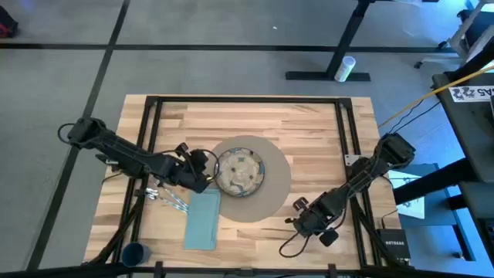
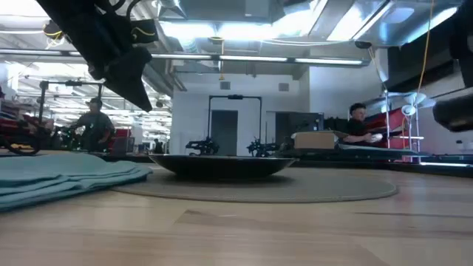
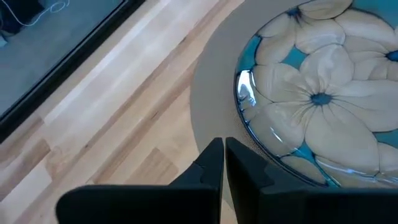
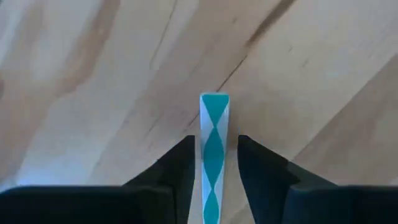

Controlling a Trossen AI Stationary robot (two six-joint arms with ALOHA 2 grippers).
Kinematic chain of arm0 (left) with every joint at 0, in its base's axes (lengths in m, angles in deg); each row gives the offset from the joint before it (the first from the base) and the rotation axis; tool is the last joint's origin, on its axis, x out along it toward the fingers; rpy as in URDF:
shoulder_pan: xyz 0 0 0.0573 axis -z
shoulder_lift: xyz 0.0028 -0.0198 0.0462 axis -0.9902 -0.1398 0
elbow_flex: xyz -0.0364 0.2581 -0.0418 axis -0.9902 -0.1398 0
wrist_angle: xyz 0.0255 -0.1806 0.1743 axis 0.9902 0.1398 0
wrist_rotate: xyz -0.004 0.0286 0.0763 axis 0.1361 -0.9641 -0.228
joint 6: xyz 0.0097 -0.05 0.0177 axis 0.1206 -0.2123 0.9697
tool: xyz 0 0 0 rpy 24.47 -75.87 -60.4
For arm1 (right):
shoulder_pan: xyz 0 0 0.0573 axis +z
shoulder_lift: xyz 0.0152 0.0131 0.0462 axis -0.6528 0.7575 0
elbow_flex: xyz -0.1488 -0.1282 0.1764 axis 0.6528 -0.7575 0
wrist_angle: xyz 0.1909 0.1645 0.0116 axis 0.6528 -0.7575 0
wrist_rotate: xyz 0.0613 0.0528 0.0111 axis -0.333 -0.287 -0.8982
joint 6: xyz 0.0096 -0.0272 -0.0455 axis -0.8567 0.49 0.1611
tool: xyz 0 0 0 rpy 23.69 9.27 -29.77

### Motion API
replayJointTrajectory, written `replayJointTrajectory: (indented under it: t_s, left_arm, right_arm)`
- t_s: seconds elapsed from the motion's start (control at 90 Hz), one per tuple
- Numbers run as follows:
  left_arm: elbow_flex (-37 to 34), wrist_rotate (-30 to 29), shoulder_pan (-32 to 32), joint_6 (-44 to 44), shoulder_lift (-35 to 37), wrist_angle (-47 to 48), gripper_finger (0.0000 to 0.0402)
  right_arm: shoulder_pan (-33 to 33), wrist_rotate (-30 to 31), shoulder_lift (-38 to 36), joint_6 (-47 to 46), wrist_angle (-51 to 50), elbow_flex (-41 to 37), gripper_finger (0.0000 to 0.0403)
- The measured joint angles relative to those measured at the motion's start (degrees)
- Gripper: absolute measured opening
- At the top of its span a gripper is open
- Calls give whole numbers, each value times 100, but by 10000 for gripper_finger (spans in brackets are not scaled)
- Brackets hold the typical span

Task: Set table place
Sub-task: Put the blue patterned table knife on the brown tablemat to the right of the white patterned plate

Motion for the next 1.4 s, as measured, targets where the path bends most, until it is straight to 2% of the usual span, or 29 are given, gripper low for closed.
replayJointTrajectory:
  t_s: [0.178, 0.411, 0.722, 0.956, 1.4]
  left_arm:
    - [2, 1, 0, -12, 0, -2, 0]
    - [2, 1, 0, -22, 0, -4, 0]
    - [2, 1, -17, -42, 0, -32, 0]
    - [2, 1, -110, -42, 0, -35, 0]
    - [2, 5, -160, -24, -2, -46, 0]
  right_arm:
    - [-4, 78, -18, -132, 215, -169, 94]
    - [2, 387, -21, 31, 186, -175, 16]
    - [-269, 491, -8, 698, 121, -140, 17]
    - [-672, 1663, 35, 1633, -659, 282, 8]
    - [-1525, 1767, 20, 3303, -927, 641, 2]
